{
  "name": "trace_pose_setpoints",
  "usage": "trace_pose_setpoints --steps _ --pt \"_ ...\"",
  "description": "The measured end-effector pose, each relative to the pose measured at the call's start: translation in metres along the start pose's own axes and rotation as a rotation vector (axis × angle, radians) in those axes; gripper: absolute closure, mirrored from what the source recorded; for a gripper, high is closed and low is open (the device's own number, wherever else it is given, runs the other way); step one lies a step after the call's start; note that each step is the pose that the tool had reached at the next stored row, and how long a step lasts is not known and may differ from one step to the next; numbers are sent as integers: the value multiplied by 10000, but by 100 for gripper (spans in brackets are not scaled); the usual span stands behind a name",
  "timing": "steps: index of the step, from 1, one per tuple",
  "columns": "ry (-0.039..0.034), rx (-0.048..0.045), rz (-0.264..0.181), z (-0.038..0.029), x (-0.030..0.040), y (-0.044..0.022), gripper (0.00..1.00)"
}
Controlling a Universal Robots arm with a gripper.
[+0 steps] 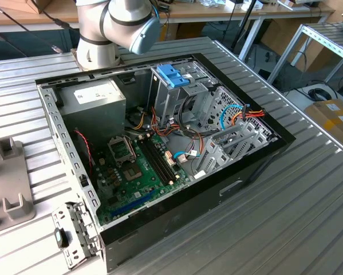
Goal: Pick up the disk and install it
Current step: 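Reach for the disk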
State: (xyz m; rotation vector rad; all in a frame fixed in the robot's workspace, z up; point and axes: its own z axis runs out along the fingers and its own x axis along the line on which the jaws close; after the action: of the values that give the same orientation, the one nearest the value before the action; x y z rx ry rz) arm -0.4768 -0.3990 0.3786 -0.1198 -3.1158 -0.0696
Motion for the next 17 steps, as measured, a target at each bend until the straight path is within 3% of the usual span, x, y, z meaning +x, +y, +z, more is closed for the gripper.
trace_pose_setpoints --steps 3,5,10,15,17 --pt "1 0 1 5 -7 1 90" --pt "1 0 1 12 -91 7 90" --pt "1 0 1 22 -170 21 90" --pt "3 2 1 43 -266 103 90" --pt "5 7 1 55 -318 169 90"
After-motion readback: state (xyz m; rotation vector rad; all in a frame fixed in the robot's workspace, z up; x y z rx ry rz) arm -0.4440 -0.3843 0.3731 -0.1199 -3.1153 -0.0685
